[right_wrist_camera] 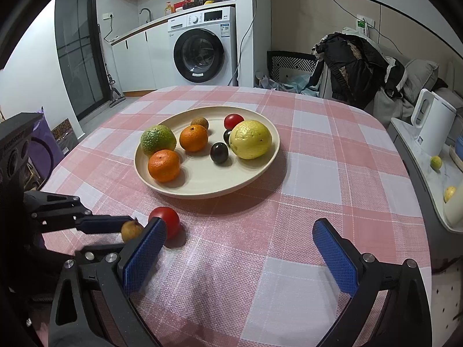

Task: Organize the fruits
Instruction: 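Grasp the small brown fruit with the left gripper while the right gripper approaches the red tomato, then grasp the red tomato with the right gripper while the left gripper lifts the brown fruit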

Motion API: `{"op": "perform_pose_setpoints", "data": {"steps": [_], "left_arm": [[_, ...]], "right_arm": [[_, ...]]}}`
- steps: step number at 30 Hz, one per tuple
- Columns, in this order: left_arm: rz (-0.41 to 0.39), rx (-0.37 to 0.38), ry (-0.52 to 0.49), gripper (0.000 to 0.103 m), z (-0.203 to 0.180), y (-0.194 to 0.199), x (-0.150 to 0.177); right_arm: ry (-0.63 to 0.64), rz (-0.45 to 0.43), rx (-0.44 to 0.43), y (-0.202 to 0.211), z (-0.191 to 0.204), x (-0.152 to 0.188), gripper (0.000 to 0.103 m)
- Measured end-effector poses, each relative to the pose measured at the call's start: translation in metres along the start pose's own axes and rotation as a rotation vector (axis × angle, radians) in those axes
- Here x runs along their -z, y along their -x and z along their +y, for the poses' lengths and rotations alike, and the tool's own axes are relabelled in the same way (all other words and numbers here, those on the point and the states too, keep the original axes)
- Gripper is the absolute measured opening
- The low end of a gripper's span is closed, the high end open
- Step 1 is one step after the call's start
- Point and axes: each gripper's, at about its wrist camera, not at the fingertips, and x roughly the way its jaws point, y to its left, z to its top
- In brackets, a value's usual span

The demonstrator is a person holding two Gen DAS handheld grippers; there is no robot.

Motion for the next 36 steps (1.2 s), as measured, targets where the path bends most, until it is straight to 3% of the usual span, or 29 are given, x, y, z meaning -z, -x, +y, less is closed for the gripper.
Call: {"op": "perform_pose_setpoints", "data": {"steps": [9, 21, 26, 36], "left_arm": [[-0.084, -0.040, 0.028, 0.024, 0.011, 0.020, -0.006], [-0.093, -0.073, 0.034, 0.024, 0.019, 0.021, -0.006], [-0.096, -0.081, 0.033, 0.024, 0.020, 0.020, -0.006], [-0.094, -0.085, 0.039, 0.024, 0.021, 0.020, -0.005]], "right_arm": [[0.014, 0.031, -0.014, -0.005, 0.005, 0.001, 0.103], [0.110, 0.096, -0.077, -0.020, 0.040, 0.005, 0.101], [0.125, 0.127, -0.094, -0.029, 0.048, 0.003, 0.085], [0.135, 0.154, -0.097, -0.040, 0.052, 0.001, 0.066]]}}
